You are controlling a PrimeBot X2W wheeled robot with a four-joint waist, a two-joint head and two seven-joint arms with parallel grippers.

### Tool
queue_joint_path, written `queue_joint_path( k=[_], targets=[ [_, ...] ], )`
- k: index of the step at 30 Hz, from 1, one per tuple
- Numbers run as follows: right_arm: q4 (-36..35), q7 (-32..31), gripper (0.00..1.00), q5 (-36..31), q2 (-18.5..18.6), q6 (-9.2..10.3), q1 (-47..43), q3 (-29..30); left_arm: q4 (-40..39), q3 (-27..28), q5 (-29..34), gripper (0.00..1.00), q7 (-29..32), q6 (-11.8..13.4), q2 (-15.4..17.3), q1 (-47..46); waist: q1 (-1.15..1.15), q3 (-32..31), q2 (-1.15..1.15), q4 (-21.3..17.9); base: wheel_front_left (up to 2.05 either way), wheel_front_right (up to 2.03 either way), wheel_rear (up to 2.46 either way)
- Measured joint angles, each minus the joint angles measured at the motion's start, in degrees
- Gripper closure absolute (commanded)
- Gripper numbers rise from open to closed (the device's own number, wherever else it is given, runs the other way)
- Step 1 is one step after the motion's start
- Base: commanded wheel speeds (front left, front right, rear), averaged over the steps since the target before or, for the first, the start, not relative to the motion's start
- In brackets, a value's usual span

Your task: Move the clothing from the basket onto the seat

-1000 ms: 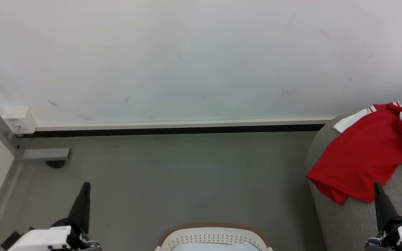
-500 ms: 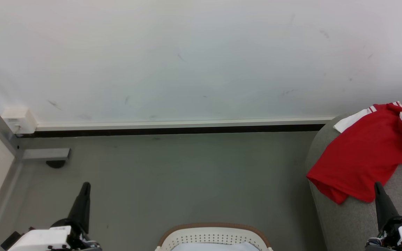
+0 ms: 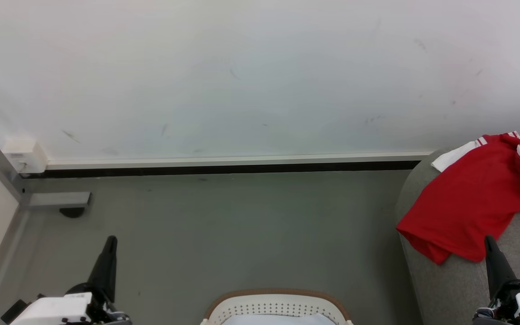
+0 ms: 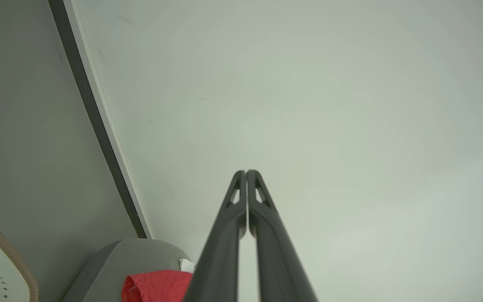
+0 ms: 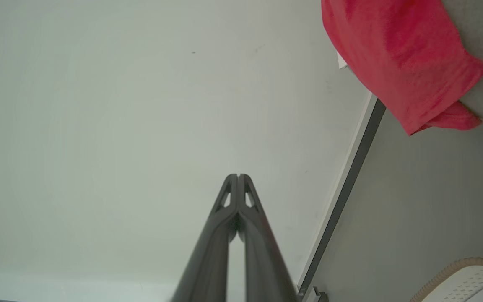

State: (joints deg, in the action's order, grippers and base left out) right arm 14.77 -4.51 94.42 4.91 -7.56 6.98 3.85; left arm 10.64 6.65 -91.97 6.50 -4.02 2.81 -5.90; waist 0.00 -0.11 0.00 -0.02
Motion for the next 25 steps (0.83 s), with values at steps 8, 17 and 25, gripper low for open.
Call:
queue_joint_path(
  k=[8,17,25],
  targets=[
    [0.0,0.0,1.0,0.5,0.2,0.01,0.0,-0.2,0.0,0.0,0.0,1.0,0.0,0.0,0.0,0.0,0.0,0.0,0.0,0.0,0.0,0.0,0.0],
    [0.0,0.4,1.0,0.6,0.3,0.01,0.0,-0.4,0.0,0.0,0.0,1.0,0.0,0.0,0.0,0.0,0.0,0.0,0.0,0.0,0.0,0.0,0.0],
    [0.0,0.5,1.0,0.9,0.5,0.01,0.0,-0.7,0.0,0.0,0.0,1.0,0.0,0.0,0.0,0.0,0.0,0.0,0.0,0.0,0.0,0.0,0.0]
  ],
)
